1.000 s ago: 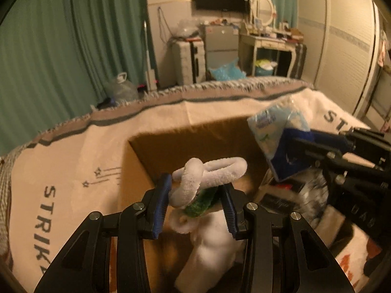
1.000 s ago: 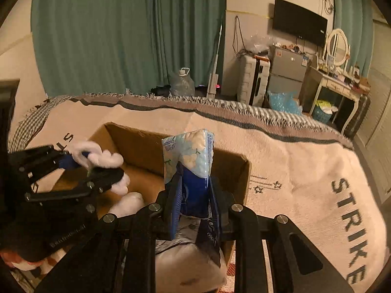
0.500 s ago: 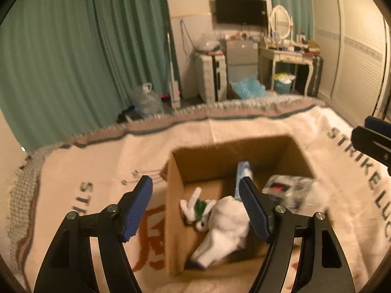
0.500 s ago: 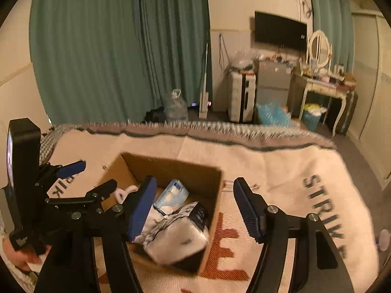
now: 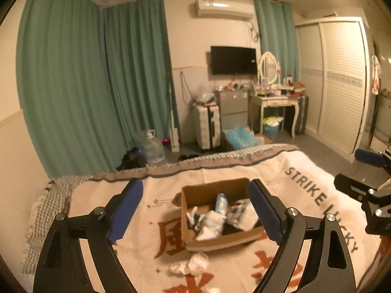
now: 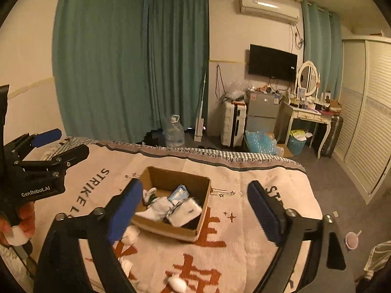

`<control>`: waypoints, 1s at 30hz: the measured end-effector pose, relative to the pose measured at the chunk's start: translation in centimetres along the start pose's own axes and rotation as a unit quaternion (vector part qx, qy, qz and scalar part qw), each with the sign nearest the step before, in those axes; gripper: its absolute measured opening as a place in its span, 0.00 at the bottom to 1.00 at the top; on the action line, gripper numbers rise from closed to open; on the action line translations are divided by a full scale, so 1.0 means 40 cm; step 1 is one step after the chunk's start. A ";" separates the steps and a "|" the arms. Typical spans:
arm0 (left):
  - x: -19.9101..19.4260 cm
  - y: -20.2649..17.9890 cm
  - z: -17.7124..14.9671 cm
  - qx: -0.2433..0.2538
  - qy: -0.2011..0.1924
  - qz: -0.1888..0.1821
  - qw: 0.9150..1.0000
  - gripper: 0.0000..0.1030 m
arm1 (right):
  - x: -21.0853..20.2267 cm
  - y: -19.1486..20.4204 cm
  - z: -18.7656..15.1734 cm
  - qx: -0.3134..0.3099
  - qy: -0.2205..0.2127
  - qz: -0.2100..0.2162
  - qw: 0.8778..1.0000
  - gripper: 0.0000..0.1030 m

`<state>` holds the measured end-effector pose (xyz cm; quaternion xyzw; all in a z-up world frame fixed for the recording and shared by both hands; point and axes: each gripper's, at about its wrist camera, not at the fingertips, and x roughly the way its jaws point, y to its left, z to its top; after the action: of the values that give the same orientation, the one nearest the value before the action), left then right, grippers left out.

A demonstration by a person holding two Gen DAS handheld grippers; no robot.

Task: Organize soft objects
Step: 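Grasp the white face mask with the left tool while the right tool grasps a cotton pad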

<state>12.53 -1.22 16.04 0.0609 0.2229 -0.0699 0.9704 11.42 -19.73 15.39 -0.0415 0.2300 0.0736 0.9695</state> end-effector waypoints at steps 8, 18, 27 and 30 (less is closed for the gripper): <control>-0.044 -0.037 -0.148 0.016 0.029 0.021 0.999 0.87 | -0.093 0.042 -0.127 0.002 0.019 0.024 1.000 0.90; 0.115 -0.041 -0.456 -0.036 0.129 0.005 0.991 0.87 | 0.068 0.052 -0.408 0.030 0.085 0.031 0.995 0.90; 0.229 -0.054 -0.640 -0.038 0.175 0.029 0.983 0.85 | 0.271 0.069 -0.592 0.024 0.151 0.030 0.988 0.77; 0.263 -0.045 -0.680 -0.051 0.194 0.026 0.979 0.84 | 0.325 0.066 -0.632 0.025 0.164 0.026 0.986 0.75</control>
<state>10.09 -0.09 -13.04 0.0293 0.4085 -0.0202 0.9120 11.35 -18.43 -13.14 -0.0233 0.3884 0.0848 0.9173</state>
